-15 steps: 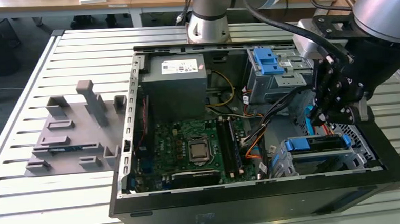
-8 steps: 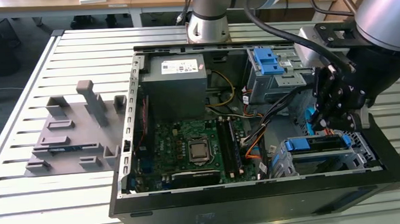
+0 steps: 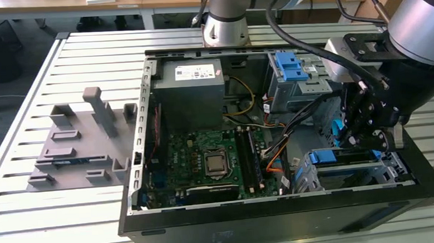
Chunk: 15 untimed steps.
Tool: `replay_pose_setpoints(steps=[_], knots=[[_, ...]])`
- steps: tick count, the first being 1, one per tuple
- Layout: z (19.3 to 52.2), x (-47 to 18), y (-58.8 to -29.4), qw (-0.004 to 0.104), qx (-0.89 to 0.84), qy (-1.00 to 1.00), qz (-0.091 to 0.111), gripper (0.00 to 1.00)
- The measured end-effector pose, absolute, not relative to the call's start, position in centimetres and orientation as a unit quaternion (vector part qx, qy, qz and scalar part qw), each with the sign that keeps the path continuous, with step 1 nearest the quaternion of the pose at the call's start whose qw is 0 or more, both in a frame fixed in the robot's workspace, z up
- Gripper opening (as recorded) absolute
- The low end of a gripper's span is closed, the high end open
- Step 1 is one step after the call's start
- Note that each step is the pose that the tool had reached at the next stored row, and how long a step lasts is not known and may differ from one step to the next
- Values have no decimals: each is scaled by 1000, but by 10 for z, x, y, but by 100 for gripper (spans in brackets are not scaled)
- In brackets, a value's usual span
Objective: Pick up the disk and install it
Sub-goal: 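Insert the second disk wire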
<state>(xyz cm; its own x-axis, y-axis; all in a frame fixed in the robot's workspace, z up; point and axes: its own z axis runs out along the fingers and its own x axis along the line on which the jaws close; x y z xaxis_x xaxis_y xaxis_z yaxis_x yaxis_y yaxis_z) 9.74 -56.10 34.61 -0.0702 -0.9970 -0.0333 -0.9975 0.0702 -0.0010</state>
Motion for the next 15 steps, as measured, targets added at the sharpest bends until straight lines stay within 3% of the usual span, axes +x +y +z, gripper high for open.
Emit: replay_pose_setpoints(steps=[15], knots=[[340,99,-563,13,-677,736,11,16]])
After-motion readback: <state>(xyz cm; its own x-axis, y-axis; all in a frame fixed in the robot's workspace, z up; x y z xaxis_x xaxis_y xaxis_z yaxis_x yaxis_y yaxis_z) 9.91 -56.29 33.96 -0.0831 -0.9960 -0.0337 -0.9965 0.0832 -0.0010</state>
